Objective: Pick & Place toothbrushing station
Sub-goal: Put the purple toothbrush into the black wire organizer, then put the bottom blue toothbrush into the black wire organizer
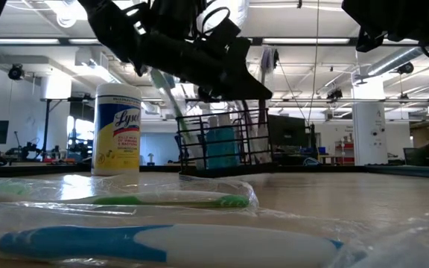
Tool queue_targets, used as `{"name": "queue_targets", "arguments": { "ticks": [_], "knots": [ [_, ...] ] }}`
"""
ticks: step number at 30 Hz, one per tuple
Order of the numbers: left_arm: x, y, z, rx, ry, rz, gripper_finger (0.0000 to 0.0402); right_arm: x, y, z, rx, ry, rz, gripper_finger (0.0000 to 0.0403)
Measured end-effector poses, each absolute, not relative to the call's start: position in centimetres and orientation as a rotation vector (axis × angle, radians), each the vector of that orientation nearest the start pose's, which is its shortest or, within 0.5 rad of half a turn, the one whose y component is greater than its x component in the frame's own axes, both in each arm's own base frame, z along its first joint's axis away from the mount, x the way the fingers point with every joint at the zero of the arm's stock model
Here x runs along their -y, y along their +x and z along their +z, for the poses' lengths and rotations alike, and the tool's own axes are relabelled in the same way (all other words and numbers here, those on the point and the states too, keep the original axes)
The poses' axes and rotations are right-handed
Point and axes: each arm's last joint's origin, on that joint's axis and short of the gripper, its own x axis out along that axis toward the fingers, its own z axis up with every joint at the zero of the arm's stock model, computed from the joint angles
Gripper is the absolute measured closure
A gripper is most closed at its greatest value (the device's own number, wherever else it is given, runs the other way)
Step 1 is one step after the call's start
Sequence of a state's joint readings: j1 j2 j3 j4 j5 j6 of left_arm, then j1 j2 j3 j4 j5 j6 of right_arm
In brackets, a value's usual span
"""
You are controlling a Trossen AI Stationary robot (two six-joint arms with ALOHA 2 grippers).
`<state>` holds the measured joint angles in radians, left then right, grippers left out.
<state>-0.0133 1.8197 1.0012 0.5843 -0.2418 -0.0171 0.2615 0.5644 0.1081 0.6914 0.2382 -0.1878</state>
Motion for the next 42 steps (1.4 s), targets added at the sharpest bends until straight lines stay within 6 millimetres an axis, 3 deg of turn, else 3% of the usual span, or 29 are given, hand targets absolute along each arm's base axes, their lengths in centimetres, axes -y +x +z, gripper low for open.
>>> {"name": "queue_targets", "arguments": {
  "ticks": [5, 13, 21, 26, 31, 36, 39, 42],
  "knots": [
    [-0.3, 39.0, 19.9, -0.234, -0.012, 0.208, 0.0354, -2.9, 13.4, 21.3, 0.229, -0.132, 0.001, 0.0394],
    [-0.1, 38.9, 20.7, -0.214, -0.017, 0.140, 0.0281, -2.9, 13.4, 21.3, 0.229, -0.133, 0.001, 0.0394],
    [0.0, 38.1, 23.3, -0.148, -0.018, 0.108, 0.0199, -2.9, 13.4, 21.3, 0.228, -0.133, 0.001, 0.0394],
    [0.0, 37.1, 24.9, -0.160, 0.026, 0.104, 0.0176, -2.9, 13.4, 21.3, 0.228, -0.136, 0.001, 0.0394],
    [1.3, 33.5, 29.8, -0.137, 0.161, -0.010, 0.0182, -2.9, 13.4, 21.2, 0.221, -0.138, 0.001, 0.0394],
    [2.3, 27.3, 34.4, -0.162, 0.200, -0.066, 0.0223, -2.9, 13.4, 21.0, 0.200, -0.138, 0.004, 0.0394],
    [2.4, 23.5, 35.8, -0.199, 0.191, -0.089, 0.0269, -2.9, 13.5, 20.9, 0.190, -0.138, 0.005, 0.0394],
    [2.3, 20.1, 35.5, -0.220, 0.147, -0.100, 0.0329, -2.9, 13.5, 20.9, 0.191, -0.136, 0.005, 0.0394]
  ]
}}
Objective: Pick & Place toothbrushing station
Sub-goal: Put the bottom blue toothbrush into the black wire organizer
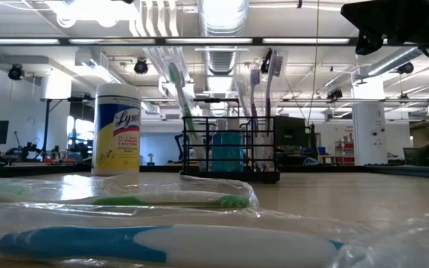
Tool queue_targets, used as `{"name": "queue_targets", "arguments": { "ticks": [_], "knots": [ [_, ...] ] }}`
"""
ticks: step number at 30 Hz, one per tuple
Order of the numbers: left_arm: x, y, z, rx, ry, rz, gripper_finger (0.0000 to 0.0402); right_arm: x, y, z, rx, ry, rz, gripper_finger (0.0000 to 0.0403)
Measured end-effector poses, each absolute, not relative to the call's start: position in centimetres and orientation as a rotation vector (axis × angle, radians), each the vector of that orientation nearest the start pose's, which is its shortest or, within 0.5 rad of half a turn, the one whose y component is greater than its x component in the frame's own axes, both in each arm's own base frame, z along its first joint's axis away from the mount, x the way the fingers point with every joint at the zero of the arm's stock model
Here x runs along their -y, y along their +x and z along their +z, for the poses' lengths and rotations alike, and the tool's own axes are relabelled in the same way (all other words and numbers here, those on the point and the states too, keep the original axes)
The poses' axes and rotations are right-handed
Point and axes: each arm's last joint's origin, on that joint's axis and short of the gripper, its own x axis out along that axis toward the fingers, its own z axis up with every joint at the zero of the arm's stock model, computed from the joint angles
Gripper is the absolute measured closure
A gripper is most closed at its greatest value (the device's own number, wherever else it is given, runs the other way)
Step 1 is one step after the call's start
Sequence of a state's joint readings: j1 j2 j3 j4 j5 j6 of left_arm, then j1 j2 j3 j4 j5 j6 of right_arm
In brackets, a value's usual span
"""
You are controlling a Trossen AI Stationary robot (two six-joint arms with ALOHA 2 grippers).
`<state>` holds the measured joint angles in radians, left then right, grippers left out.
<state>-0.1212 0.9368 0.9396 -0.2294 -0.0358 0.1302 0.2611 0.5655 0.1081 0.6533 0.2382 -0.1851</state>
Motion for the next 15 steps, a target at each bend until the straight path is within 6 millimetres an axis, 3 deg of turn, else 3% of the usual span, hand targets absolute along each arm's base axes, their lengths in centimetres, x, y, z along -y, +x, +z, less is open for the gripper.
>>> {"name": "queue_targets", "arguments": {
  "ticks": [4, 15],
  "knots": [
    [2.2, 16.6, 33.5, -0.189, 0.101, -0.106, 0.0392, -2.9, 13.4, 20.9, 0.193, -0.134, 0.005, 0.0394],
    [1.5, 12.1, 25.0, -0.064, 0.064, -0.086, 0.0397, -2.6, 13.4, 21.1, 0.206, -0.073, -0.006, 0.0394]
  ]
}}
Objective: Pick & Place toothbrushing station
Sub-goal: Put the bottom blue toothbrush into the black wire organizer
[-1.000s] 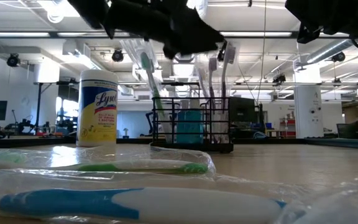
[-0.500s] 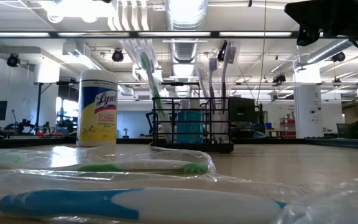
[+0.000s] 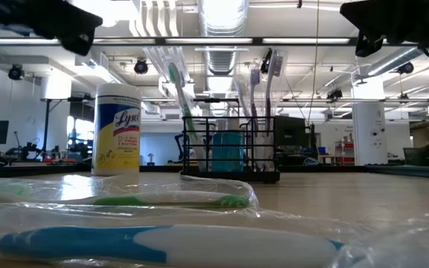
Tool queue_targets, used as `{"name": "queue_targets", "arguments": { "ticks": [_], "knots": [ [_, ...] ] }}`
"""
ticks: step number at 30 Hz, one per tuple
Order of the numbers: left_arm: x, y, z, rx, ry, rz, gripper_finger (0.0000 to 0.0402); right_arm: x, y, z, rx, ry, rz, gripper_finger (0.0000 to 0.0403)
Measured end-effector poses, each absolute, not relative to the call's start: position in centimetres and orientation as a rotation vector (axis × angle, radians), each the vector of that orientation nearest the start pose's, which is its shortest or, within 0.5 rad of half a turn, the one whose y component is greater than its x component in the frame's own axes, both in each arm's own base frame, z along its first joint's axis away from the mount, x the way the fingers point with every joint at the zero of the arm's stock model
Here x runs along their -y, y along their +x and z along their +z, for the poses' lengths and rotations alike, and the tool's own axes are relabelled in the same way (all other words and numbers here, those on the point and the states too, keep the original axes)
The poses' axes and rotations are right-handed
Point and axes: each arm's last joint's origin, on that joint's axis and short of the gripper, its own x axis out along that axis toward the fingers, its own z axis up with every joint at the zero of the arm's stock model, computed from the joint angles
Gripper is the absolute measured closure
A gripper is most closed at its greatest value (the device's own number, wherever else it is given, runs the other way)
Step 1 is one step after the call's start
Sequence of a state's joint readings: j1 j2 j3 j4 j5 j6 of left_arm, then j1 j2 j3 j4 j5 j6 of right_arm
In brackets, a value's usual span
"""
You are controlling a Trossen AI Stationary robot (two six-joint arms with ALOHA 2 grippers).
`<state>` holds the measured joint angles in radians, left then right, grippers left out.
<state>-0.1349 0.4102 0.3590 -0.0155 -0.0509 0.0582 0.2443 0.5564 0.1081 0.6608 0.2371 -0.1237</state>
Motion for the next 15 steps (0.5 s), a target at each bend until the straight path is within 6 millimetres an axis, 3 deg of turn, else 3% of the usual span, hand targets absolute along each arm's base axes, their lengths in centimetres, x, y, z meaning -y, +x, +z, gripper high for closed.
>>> {"name": "queue_targets", "arguments": {
  "ticks": [7, 15],
  "knots": [
    [1.3, 10.6, 22.0, -0.005, 0.075, -0.092, 0.0399, -2.3, 13.5, 20.8, 0.174, -0.027, 0.018, 0.0394],
    [1.2, 9.4, 20.6, 0.045, 0.074, -0.106, 0.0399, -2.1, 13.3, 21.1, 0.202, 0.007, 0.030, 0.0394]
  ]
}}
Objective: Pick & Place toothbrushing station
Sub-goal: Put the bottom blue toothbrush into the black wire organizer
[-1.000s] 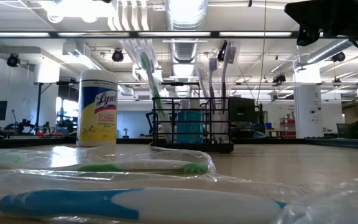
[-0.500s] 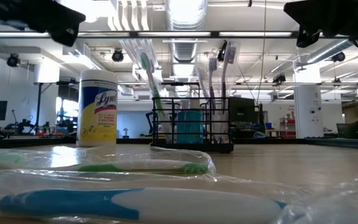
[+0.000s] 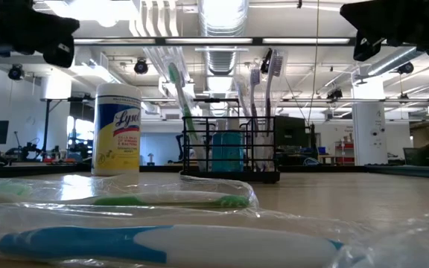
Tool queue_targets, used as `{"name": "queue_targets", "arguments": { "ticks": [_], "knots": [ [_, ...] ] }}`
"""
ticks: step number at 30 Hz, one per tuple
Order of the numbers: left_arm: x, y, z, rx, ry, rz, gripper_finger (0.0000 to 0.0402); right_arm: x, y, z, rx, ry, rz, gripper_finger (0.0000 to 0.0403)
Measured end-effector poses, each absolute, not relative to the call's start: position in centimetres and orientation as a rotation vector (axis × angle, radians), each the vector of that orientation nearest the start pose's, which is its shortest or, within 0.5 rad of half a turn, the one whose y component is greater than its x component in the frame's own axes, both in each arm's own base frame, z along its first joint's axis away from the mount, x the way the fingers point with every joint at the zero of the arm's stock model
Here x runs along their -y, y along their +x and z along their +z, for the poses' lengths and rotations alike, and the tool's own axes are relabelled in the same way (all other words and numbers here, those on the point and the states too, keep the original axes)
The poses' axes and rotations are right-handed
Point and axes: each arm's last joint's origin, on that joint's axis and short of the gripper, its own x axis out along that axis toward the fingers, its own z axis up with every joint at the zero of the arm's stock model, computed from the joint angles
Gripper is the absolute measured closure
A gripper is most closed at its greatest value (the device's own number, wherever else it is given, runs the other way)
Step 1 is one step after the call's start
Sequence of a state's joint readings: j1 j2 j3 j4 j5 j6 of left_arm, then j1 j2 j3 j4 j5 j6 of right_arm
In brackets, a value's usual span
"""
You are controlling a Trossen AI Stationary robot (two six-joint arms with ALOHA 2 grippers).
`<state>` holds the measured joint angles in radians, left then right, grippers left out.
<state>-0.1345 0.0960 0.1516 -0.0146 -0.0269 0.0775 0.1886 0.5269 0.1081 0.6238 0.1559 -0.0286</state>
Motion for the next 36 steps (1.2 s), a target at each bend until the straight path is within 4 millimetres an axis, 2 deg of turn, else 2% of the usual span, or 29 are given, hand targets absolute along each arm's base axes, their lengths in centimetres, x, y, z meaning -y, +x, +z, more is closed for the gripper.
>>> {"name": "queue_targets", "arguments": {
  "ticks": [6, 19, 30, 36],
  "knots": [
    [1.1, 8.9, 19.3, 0.046, 0.078, -0.100, 0.0397, -2.0, 13.1, 20.7, 0.196, 0.015, 0.030, 0.0394],
    [1.2, 9.5, 17.2, 0.015, 0.066, -0.090, 0.0393, -2.0, 12.9, 19.0, 0.164, 0.030, 0.030, 0.0394],
    [1.2, 9.6, 16.8, 0.029, 0.056, -0.090, 0.0391, -2.0, 12.8, 18.9, 0.161, 0.025, 0.028, 0.0394],
    [1.2, 9.6, 16.8, 0.027, 0.047, -0.090, 0.0398, -1.8, 12.8, 18.7, 0.152, 0.008, -0.029, 0.0394]
  ]
}}
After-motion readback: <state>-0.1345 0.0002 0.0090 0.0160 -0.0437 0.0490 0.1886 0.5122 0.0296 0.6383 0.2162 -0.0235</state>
